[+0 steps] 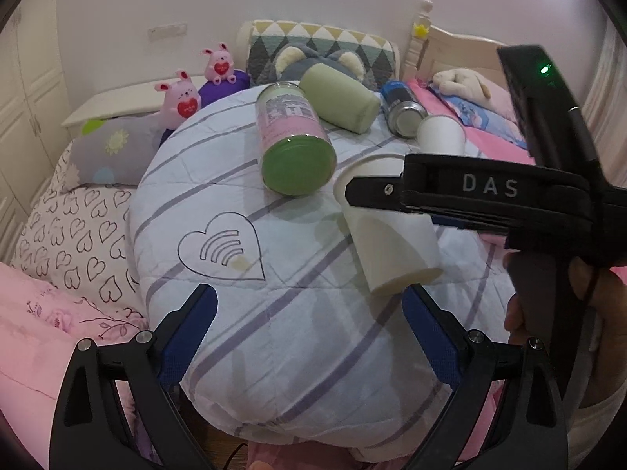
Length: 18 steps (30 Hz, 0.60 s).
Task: Flip cup upright
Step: 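Close the right tool on the white cup while the left tool opens and releases it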
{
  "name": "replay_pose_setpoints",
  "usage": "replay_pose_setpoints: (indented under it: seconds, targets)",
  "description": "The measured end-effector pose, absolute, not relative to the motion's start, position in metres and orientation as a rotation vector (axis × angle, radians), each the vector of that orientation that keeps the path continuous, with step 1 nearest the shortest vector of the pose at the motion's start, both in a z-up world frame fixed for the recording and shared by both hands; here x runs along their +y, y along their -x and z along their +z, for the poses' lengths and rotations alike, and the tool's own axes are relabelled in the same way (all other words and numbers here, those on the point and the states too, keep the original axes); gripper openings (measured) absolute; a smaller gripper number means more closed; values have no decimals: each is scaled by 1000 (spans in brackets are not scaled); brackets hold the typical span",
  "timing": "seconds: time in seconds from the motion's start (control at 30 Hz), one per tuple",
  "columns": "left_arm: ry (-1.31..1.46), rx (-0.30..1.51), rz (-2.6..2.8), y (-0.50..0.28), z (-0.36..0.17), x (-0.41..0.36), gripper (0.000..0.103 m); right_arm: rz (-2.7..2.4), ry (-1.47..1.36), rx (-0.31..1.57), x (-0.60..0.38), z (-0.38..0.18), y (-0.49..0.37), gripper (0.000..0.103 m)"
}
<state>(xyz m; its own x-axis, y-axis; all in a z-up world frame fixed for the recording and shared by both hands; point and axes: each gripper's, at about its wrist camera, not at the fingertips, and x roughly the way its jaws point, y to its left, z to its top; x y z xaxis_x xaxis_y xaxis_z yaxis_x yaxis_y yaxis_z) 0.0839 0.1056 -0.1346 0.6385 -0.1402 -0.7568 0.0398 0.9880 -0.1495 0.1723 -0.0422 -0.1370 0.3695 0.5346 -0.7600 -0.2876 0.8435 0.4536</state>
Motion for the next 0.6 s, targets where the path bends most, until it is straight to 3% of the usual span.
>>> replay_pose_setpoints:
  seconds: [0.23,0.3,0.6]
  targets:
    - [144,884,-134,-90,-136,104,97,626,-361,1105,-44,-152,-186,79]
    - [145,880,-148,-92,-135,100,97,631,-360,1095,-46,-150,-185,69]
    - [151,892,-169,-121,-140,76,97,572,-293,913,-73,-123,-174,69]
